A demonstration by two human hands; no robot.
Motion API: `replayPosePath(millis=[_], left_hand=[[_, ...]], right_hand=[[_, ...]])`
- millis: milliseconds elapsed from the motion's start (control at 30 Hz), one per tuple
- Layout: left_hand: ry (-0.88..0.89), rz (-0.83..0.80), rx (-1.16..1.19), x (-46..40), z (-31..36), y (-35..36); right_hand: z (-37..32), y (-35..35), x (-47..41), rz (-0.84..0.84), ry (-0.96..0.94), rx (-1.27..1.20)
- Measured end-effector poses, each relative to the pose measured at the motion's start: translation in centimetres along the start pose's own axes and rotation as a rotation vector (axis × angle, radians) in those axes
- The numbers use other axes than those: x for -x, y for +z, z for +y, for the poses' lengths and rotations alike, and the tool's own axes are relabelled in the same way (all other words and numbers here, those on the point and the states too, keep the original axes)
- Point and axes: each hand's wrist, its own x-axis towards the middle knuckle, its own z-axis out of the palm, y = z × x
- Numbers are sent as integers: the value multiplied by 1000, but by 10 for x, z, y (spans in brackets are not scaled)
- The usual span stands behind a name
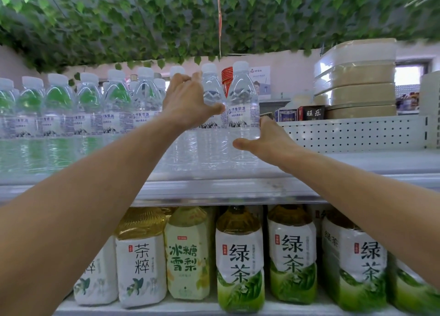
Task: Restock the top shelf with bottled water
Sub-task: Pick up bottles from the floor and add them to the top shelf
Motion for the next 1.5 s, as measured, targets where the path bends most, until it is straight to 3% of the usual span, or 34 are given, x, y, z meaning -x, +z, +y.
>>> replayPosePath(millis=[233,400,633,800,1000,1200,1500], left_hand=[[11,24,-40,4,0,4],[64,50,-126,18,2,8],[101,98,0,110,31,16],[46,43,85,189,58,27],[-37,-176,128,283,79,59],[-143,-508,178,365,88,89],[-333,-946,372,484,102,153]], right_hand=[[-2,2,0,-8,12,-34],[-4,-8,20,-48,-34,72],[11,-40,90,207,-246,271],[43,-58,154,220,-362,284],[100,-56,233,71,-309,286],[153,-40,307,-279,-74,363],[250,-14,421,-498,295,293]])
